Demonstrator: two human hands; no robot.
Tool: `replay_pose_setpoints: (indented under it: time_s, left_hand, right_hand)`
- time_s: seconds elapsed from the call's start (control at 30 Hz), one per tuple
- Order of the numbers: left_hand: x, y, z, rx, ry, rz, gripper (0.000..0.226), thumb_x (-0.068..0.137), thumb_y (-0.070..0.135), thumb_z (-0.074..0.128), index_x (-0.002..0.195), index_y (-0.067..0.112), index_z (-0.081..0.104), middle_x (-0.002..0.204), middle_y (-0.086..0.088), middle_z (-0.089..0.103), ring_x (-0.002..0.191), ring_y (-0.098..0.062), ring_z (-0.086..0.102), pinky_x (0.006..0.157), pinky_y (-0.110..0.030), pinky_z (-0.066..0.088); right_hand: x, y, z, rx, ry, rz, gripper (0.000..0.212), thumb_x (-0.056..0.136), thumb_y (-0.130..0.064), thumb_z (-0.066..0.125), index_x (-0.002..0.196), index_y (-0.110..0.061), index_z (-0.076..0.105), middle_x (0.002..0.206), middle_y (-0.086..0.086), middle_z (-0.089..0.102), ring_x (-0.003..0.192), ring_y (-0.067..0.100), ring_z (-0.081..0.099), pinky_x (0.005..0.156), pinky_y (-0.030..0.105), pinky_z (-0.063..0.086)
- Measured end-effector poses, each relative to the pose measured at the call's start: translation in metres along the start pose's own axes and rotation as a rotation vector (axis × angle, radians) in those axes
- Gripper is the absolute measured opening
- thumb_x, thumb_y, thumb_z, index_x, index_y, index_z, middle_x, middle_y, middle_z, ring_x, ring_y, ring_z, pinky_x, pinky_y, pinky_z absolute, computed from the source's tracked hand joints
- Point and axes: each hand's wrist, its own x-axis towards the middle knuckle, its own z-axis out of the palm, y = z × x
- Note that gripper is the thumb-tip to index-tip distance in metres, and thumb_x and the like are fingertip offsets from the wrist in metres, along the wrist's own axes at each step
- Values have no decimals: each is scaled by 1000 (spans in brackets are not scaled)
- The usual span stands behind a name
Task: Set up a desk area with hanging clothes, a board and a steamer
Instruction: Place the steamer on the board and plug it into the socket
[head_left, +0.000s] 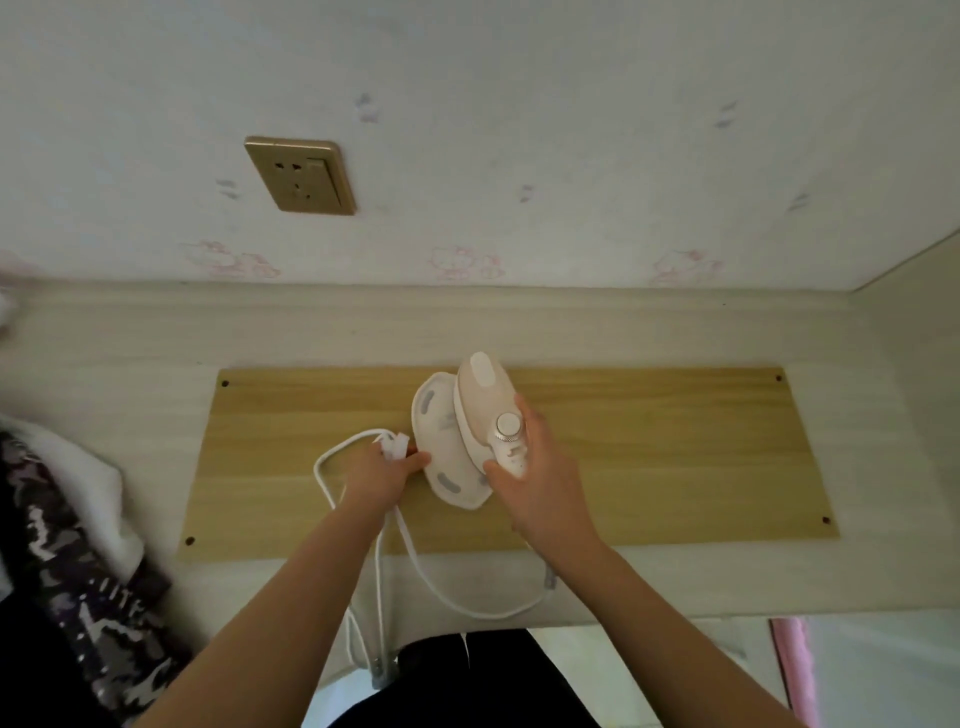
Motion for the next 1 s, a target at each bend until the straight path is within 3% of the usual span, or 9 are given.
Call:
replay_pose_setpoints:
  time_s: [0.07,0.2,0.27,0.33,0.43,0.5,0.67,0.83,1.0]
  left_hand:
    - [0,1,2,25,27,20,49,74,36,79,112,8,64,107,-11,64,92,-26,58,83,-37,46]
    - [-3,8,7,209,58,89,35,75,38,78,75,13,54,74,0,56,72,-21,53,68,-31,41]
    - [-5,10,9,246,63,109,39,76,38,77,67,16,47,66,5,50,65,-17,50,62,-29,37]
    - [-4,10,9,242,61,130,37,76,36,78,69,15,48,65,5,50,63,-16,49,54,-28,34]
    - [-3,10,9,267,59,166,37,76,34,78,64,17,48,62,6,50,59,-12,49,48,-21,30]
    - [0,9,9,267,70,161,37,76,34,78,64,18,47,63,6,51,57,-8,47,48,-20,30]
    - [2,9,10,241,68,142,37,77,34,77,63,19,47,62,3,52,57,-9,48,48,-24,32]
    - [2,9,9,256,57,153,36,77,36,77,63,20,47,62,4,52,57,-9,49,48,-24,32]
    - [3,11,10,227,41,143,30,79,34,75,69,17,52,66,5,54,63,-14,52,50,-23,34]
  right_hand:
    - [-5,0,3,27,15,5,78,81,-24,61,146,-42,22,136,-10,53,104,18,60,83,41,55]
    - [-10,3,10,51,33,22,80,81,-27,60,144,-50,18,115,-20,56,85,11,63,71,38,57]
    - [-11,4,14,59,31,27,79,82,-27,60,143,-53,17,104,-29,53,79,4,62,63,24,55]
    - [-11,5,18,62,39,20,77,83,-28,60,141,-55,19,97,-38,50,78,-5,59,57,9,46]
    - [-12,5,24,91,52,13,72,84,-29,61,140,-54,22,95,-39,50,80,-15,57,60,4,44]
    - [-12,5,28,99,56,9,71,85,-29,61,140,-52,23,93,-39,50,81,-15,57,61,4,44]
    - [-10,6,38,85,69,15,70,86,-29,61,142,-47,25,103,-23,52,78,4,55,68,16,45]
    - [-12,5,46,102,84,16,69,87,-21,60,144,-42,27,103,-13,59,73,3,58,62,7,44]
    - [-12,4,51,98,98,30,67,89,-25,59,144,-42,26,114,-8,63,83,6,62,64,8,46]
